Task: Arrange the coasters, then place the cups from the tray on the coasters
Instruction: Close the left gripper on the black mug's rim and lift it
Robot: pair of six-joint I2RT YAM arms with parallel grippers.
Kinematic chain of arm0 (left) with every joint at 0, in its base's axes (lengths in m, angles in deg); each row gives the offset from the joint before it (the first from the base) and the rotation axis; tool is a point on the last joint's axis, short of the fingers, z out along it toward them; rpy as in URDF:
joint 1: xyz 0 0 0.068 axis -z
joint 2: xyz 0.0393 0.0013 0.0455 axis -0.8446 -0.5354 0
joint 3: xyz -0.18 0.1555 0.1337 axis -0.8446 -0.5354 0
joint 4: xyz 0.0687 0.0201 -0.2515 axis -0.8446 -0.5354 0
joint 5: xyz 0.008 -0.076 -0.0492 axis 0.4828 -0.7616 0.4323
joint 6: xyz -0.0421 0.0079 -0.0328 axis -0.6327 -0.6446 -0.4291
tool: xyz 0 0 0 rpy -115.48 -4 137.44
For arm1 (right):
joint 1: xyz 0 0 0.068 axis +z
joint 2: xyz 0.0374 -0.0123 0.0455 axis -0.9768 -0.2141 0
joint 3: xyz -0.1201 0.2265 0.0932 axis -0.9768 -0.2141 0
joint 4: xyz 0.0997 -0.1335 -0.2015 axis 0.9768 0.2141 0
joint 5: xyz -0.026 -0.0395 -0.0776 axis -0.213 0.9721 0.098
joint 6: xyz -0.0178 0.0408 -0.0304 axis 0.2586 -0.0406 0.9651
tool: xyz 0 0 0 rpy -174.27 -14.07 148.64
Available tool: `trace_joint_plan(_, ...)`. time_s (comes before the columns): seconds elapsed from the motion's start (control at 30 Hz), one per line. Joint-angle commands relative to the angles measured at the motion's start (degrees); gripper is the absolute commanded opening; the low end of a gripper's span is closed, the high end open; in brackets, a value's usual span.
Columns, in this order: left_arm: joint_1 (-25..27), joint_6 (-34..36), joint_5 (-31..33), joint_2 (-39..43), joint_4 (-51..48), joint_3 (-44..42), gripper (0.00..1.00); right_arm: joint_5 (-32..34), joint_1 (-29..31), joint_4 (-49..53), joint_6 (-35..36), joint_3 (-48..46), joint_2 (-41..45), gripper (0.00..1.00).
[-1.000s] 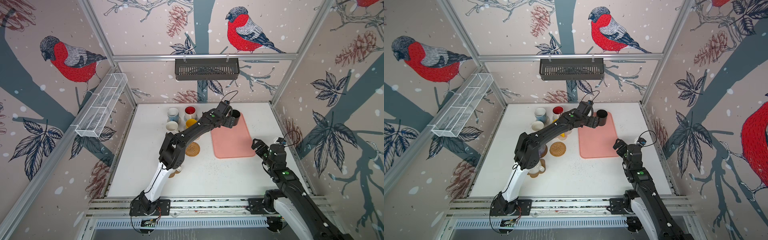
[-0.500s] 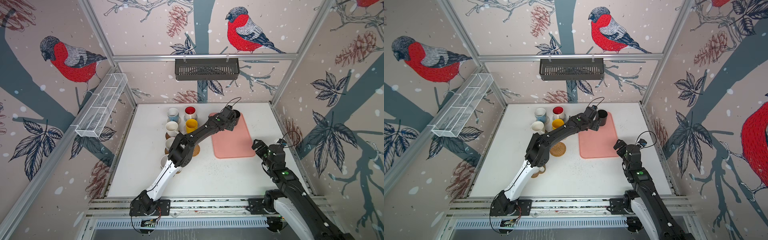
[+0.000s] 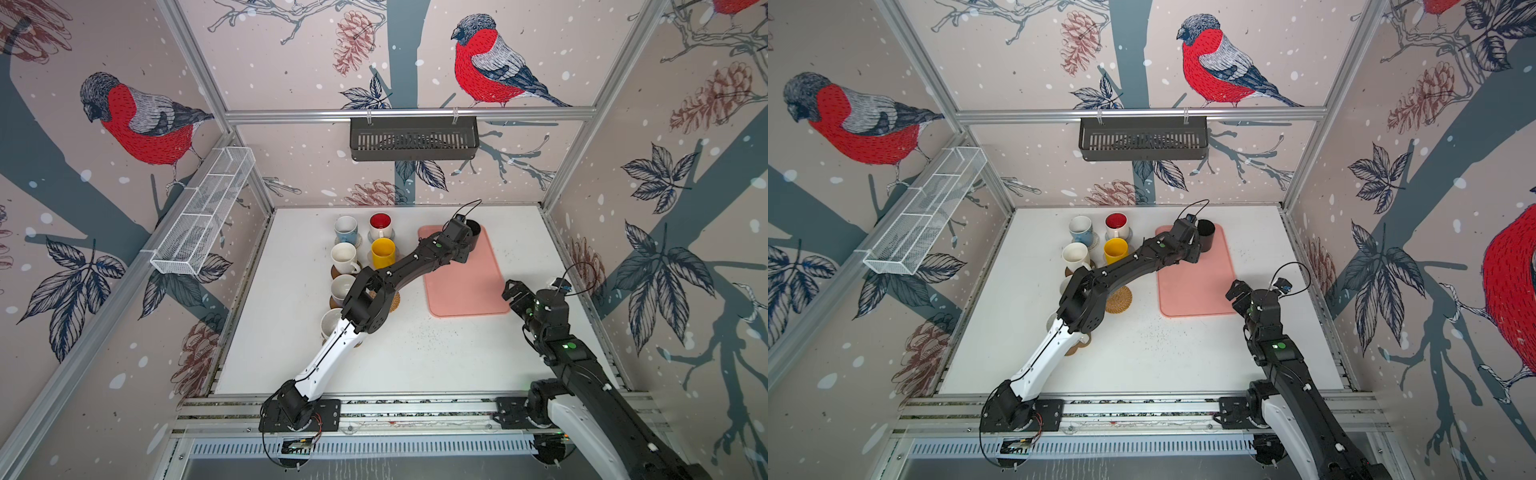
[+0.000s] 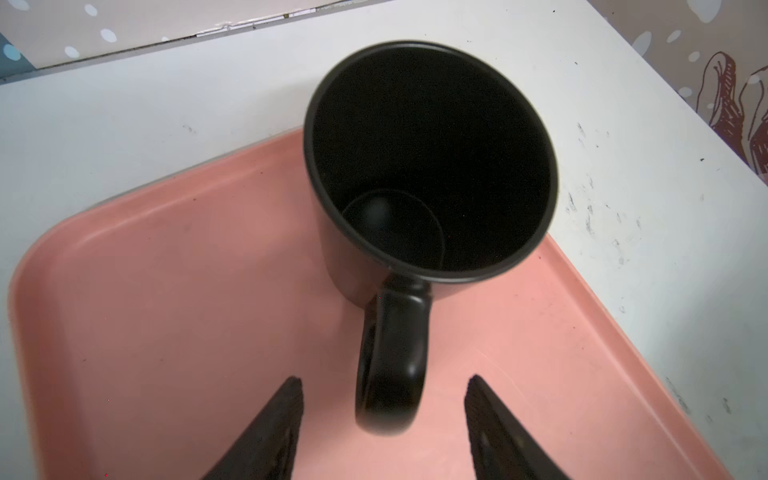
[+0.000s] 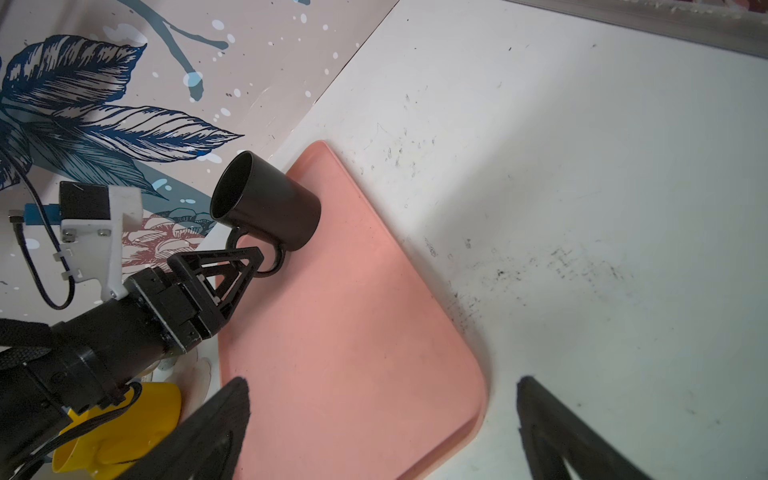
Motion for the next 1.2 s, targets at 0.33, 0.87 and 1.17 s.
trace_joint_plan(0.33, -0.74, -0.89, -0.79, -1.96, 5.16, 0.40, 0.50, 0.07, 0.52, -2.20, 0.50, -0.18, -0.08, 1.00)
trace_joint_plan(0.87, -0.84, -0.23, -1.18, -2.69, 5.44, 0.44, 0.17, -1.21, 0.65, -3.55, 0.59, -0.88, -0.29, 0.99)
trace_joint_plan(1.17, -0.89, 0.47, -1.34, -1.56, 4.99, 0.29, 0.00, -1.36, 0.65, -3.82, 0.67, -1.10, -0.31, 0.99)
